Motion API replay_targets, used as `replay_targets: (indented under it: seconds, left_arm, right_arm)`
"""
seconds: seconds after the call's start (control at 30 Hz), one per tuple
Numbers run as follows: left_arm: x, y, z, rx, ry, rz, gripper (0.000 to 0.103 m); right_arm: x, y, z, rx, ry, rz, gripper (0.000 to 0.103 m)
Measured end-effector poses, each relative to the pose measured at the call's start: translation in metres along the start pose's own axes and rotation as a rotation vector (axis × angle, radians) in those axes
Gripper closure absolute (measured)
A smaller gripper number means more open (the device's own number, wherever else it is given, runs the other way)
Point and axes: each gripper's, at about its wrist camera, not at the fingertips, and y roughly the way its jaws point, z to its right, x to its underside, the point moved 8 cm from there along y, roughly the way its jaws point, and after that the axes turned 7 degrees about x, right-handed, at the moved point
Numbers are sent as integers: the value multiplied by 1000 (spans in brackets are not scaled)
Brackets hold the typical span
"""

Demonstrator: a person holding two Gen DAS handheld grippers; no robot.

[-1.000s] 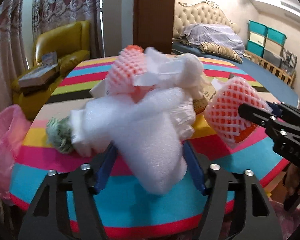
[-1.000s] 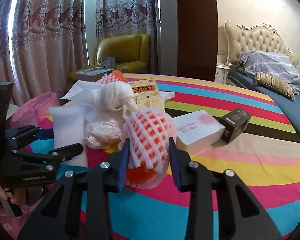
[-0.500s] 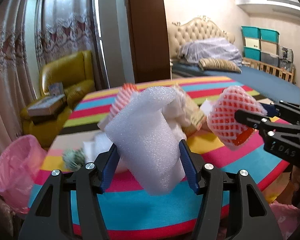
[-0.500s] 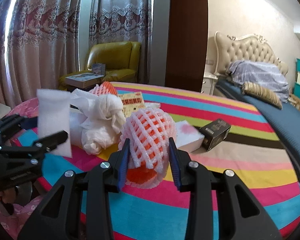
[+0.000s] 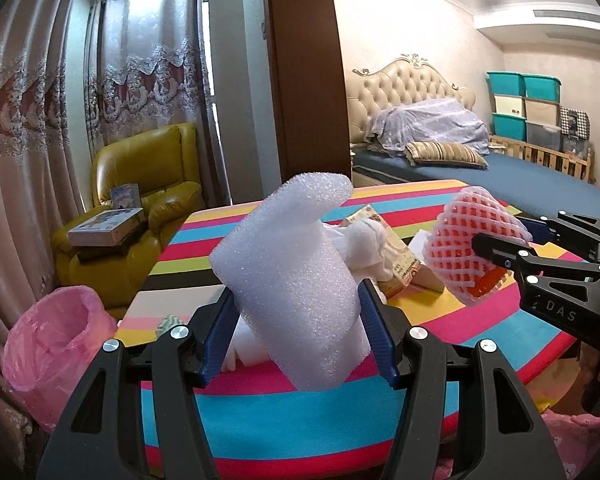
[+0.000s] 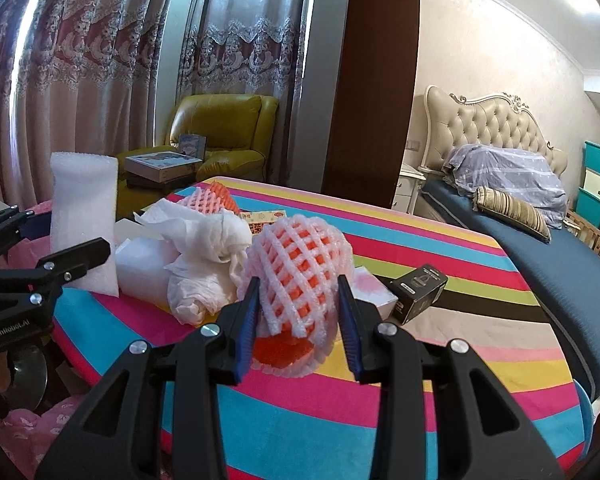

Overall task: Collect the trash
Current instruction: 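Carry foam sleeve and pink net to the pink wastebasket and release both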

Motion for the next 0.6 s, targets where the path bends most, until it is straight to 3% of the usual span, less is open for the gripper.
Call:
replay_targets:
  seconds: [0.6]
  left_arm:
    - [-2, -34, -61, -74, -82, 62, 47]
  right_arm:
    - [-35, -11, -53, -44, -121, 57, 67]
